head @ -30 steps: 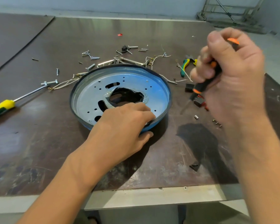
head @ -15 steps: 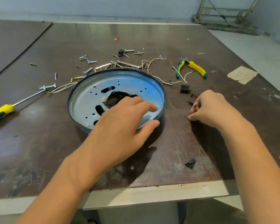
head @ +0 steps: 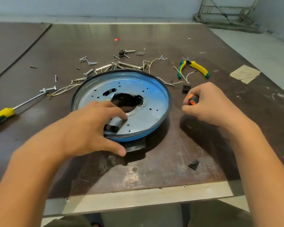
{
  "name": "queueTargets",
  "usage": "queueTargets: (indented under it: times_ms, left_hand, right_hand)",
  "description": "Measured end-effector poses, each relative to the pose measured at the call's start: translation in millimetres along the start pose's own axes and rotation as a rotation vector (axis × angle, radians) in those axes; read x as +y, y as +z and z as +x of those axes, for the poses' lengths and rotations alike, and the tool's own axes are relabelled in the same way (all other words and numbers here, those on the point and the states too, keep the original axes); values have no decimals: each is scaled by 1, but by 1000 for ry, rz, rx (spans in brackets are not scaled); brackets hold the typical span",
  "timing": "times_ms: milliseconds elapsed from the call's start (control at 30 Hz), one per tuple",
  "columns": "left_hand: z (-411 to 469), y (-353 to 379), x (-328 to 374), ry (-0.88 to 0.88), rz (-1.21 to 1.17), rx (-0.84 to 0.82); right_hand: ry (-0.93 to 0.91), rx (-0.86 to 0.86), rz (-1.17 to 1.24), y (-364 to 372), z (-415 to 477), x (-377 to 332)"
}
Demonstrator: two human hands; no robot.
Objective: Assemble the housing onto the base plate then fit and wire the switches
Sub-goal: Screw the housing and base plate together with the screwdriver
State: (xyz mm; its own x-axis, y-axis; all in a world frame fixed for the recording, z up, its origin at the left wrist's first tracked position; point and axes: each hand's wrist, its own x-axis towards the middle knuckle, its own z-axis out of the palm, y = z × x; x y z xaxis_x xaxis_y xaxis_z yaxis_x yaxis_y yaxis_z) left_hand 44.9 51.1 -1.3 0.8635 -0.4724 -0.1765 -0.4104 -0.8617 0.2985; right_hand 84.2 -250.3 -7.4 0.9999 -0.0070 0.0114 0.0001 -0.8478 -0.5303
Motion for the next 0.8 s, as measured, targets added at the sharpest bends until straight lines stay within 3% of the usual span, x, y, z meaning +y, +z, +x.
queueTargets:
  times_ms: [133,233,300,400,500,633,800]
  left_hand:
    - [8,21,49,-65,227,173]
    - [9,35,81,-162,63,303]
    - [10,37,86,-112,-106,361]
    - [6,22,67,17,-248,203]
    - [-4,4,28,40,-136,83]
    - [-5,0,-7,-73,84,64]
    - [1,5,12,-76,222,111]
  right_hand:
    - [-121,108,117,5,0,-5]
    - [-104,178,151,5,4,1]
    - [-94,256,204,4,6,4]
    - [-104,300,254,6,6,2]
    - [-120,276,238,7,7,2]
    - [-148,269,227,8,6,2]
    - [-172,315,271,9,6,-1]
